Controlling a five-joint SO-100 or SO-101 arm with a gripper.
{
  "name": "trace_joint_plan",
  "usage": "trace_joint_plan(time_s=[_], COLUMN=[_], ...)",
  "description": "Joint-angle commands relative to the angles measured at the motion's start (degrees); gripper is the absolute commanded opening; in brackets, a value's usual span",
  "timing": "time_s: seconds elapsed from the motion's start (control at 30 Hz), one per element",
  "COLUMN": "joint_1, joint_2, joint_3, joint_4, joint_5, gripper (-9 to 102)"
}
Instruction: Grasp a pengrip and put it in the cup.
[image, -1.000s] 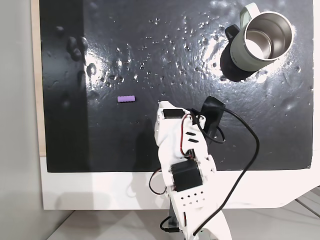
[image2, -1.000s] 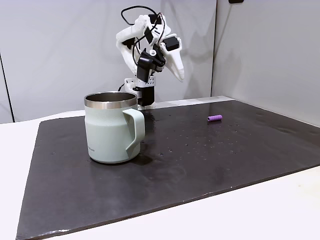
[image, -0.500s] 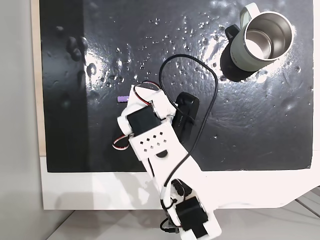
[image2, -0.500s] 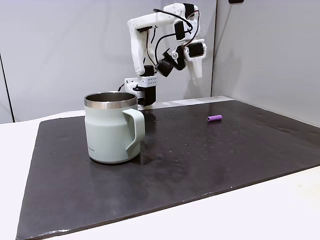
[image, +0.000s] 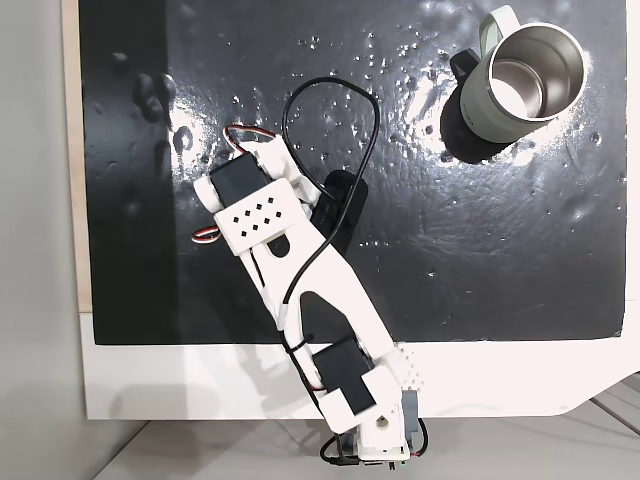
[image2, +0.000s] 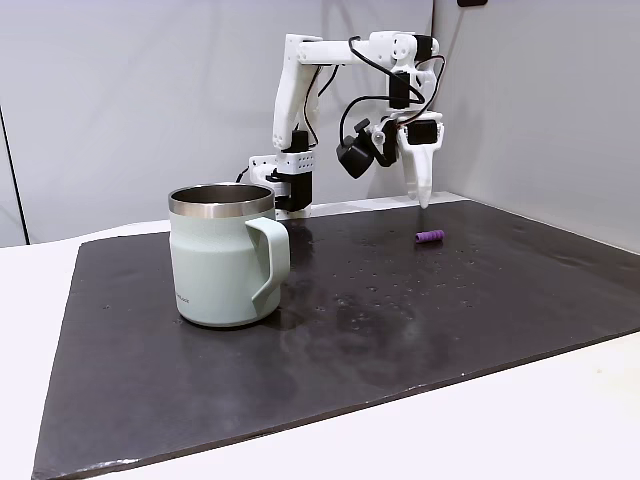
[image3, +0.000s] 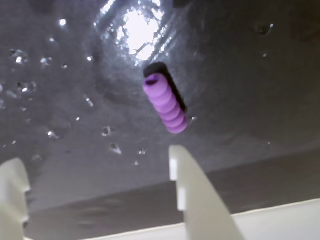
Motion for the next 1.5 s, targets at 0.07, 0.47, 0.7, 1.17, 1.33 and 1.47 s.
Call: trace_joint_plan(time_s=[0.07,0.47,0.7,1.17,1.33,1.47], joint_1=[-1.4,-5.6,-6.2,-5.1,-4.6,-4.1], joint_2=[-4.1,-14.3,-19.2,-24.5,-24.2,-22.3], joint_3=[-6.3,-12.0,-14.0,-18.9,-19.0,-19.1], joint_4=[0.8,1.9,3.5,3.6,3.7,3.9], joint_5=[0.2,0.2,0.4,-2.1,-2.3,-2.6], gripper=[27,27,25,6,0,0])
